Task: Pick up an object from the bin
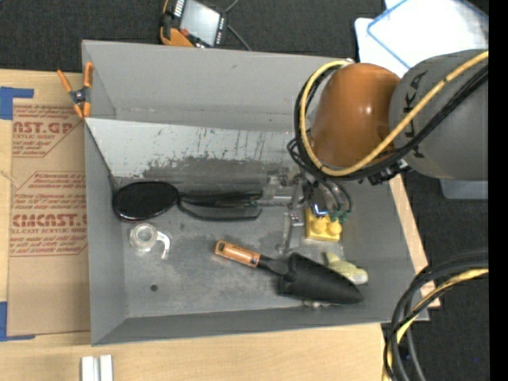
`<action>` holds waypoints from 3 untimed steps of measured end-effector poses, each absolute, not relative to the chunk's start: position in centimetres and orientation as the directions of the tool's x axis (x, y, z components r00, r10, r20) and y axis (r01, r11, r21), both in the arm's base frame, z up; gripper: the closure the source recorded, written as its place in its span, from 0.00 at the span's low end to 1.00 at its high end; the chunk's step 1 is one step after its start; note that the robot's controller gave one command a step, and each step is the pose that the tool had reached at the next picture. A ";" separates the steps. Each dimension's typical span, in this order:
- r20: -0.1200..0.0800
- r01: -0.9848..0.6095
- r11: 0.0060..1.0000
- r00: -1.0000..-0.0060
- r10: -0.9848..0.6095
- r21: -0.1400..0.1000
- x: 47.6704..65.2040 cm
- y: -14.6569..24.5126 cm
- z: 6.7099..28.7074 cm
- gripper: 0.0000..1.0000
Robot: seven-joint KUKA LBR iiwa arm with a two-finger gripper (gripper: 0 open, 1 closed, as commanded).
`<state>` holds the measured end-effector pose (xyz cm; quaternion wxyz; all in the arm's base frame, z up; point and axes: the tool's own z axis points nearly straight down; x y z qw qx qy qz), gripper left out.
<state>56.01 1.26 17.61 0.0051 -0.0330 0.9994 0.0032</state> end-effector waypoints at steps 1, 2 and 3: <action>-0.002 -0.012 1.000 -1.000 -0.012 0.005 55.8 -0.4 13.4 0.00; -0.011 -0.141 0.990 -0.990 -0.141 0.006 54.0 -1.4 12.6 0.00; -0.007 -0.236 0.972 -0.972 -0.236 0.004 53.6 -2.3 9.9 0.00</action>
Offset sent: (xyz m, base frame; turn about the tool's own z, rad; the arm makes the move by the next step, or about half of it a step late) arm -0.0298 -0.0316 -0.0449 0.0475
